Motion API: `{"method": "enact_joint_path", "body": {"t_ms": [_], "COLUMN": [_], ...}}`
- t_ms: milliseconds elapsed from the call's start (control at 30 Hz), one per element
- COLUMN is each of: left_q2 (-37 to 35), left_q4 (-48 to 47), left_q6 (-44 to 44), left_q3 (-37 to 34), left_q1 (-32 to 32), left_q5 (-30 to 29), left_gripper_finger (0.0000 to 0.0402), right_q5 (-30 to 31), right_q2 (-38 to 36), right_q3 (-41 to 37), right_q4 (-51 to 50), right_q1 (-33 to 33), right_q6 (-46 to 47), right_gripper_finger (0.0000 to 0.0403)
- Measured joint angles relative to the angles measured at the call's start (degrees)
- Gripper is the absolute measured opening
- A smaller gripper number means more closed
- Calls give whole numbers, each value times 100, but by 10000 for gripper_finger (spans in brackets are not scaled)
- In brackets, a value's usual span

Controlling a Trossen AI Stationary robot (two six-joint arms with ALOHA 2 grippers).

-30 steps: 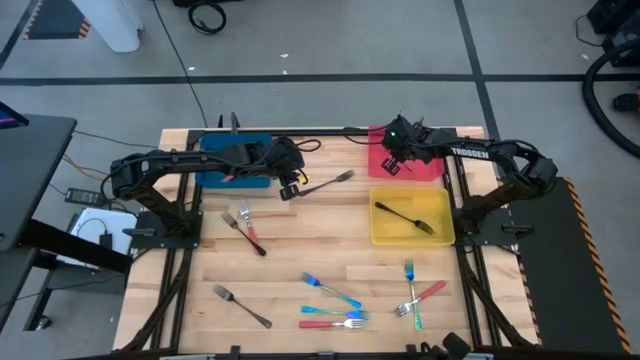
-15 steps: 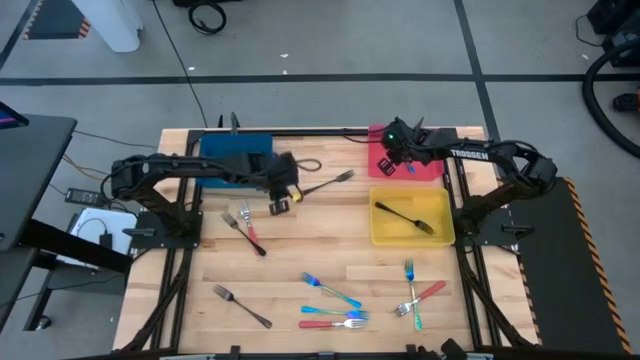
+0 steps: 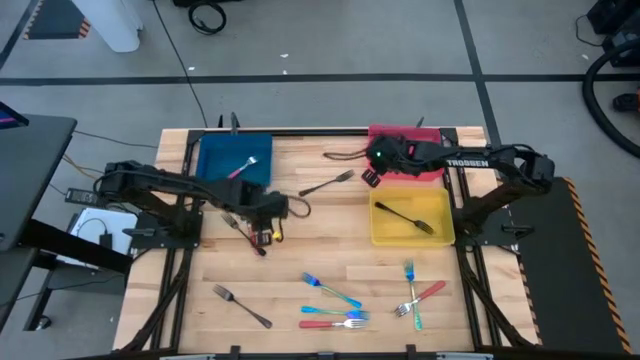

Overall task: Sort silverware by color (type)
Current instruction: Put the blue fork into the red bin

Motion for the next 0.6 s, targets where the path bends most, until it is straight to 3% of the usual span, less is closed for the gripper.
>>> {"method": "enact_joint_path", "body": {"t_ms": [200,367,600], "left_q2": [3,33,97], "left_q4": [114,1053,2472], "left_q6": [-164,28,1025], "left_q3": [0,0,0], "left_q1": [-706,-1010,-1068], "left_q5": [-2,-3,-5], "left_gripper_finger": [105,105,105], "right_q5": [-10,-10,-2], "right_q2": [0,0,0], "right_q3": [1,130,339], "right_q4": [43,85,238], "right_q1": [766,1162,1280], "right_q6": [505,533,532], "right_gripper_finger": [83,82,82]}}
